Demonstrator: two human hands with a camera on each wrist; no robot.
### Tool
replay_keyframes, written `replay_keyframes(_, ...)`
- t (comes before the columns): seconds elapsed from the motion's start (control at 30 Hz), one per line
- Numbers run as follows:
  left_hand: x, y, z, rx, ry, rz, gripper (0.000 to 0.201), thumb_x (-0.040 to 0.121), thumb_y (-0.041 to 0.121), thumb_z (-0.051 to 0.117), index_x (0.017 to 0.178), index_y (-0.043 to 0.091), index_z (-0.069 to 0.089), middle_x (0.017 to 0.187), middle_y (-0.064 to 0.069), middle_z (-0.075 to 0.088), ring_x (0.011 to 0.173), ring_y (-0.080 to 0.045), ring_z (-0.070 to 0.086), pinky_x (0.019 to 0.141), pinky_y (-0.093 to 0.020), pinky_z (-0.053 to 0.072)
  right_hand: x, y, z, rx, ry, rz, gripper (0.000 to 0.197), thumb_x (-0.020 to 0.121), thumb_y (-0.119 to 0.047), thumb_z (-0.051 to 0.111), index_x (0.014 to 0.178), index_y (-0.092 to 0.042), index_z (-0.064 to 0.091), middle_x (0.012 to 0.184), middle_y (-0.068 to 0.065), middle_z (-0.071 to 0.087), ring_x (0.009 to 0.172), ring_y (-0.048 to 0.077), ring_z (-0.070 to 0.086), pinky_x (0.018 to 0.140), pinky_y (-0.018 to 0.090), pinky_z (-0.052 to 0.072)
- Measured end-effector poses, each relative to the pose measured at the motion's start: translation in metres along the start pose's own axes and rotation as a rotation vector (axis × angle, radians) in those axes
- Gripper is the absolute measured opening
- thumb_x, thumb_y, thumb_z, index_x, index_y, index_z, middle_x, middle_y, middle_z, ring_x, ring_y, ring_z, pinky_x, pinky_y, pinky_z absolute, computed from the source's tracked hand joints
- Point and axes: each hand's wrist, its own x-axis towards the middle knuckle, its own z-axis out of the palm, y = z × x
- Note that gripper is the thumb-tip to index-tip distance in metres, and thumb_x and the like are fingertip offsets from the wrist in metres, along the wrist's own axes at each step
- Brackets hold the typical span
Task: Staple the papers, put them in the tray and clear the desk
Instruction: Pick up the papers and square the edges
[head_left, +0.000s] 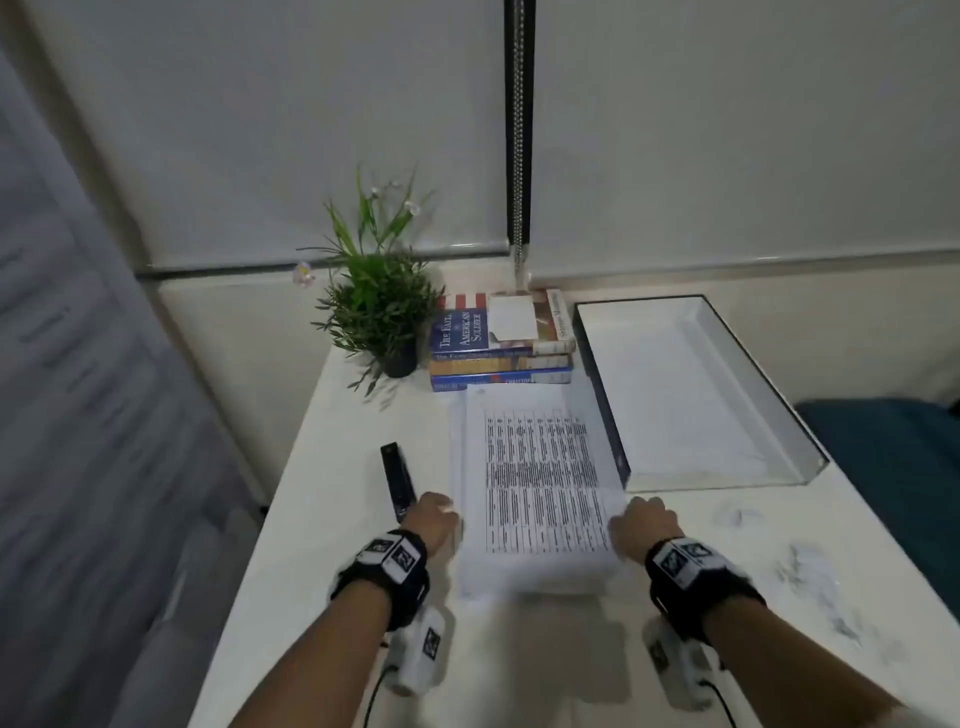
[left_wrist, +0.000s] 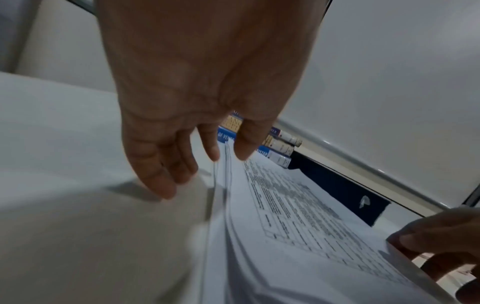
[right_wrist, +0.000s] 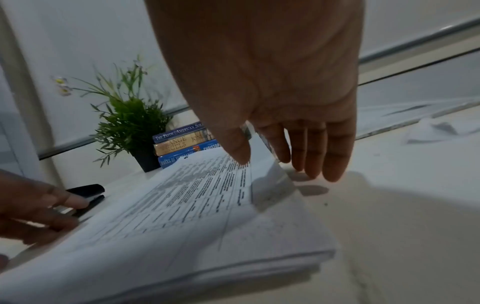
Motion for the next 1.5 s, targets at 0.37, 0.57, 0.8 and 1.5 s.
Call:
replay_keyframes(0.37, 0.021, 0.041, 0.013, 0.025, 0.05, -0.135, 0.045, 0.093, 0.004, 0.041, 0.136, -0.007, 0.036, 0.144, -0.022, 0.043, 0.132, -0.033, 0.043, 0.108, -0.033, 0.035, 0.028, -0.004, 0.017, 0.172, 0.081, 0.052, 0.038, 0.085, -0.008, 0.049, 0.121, 0.004, 0.043, 0.129, 0.024, 0.047, 0.12, 0.039, 0.05, 0.099, 0.042, 0.042)
replay_keyframes(0.57, -0.008, 0.033, 0.014, -0.14, 0.151, -0.024, 0.04, 0.095, -0.002, 0.028, 0.135, -0.006, 0.035, 0.136, -0.023, 0.048, 0.125, -0.034, 0.047, 0.104, -0.035, 0.037, 0.022, 0.007, 0.016, 0.226, 0.017, -0.069, 0.049, 0.083, -0.017, 0.057, 0.127, 0.0, 0.045, 0.132, 0.021, 0.048, 0.122, 0.035, 0.048, 0.101, 0.036, 0.039)
replay_keyframes(0.8, -0.063, 0.005, -0.009, -0.451, 0.115, 0.155, 0.042, 0.096, 0.008, 0.031, 0.138, 0.006, 0.034, 0.149, -0.014, 0.036, 0.138, -0.029, 0.033, 0.119, -0.045, 0.022, -0.013, 0.009, -0.03, 0.826, 0.042, -0.331, 0.038, 0.086, -0.017, 0.056, 0.121, -0.005, 0.048, 0.093, 0.005, 0.055, 0.07, 0.008, 0.046, 0.064, 0.022, 0.04)
replay_keyframes(1.5, -0.15, 0.048, -0.002, -0.696, 0.45, 0.601, 0.03, 0.096, -0.003, 0.034, 0.118, 0.017, 0.034, 0.1, 0.01, 0.051, 0.091, 0.002, 0.051, 0.078, 0.002, 0.039, -0.109, 0.009, -0.024, 0.983, 0.416, -0.6, 0.031, 0.095, 0.0, 0.033, 0.125, -0.001, 0.041, 0.099, -0.008, 0.051, 0.096, 0.011, 0.047, 0.065, -0.003, 0.036)
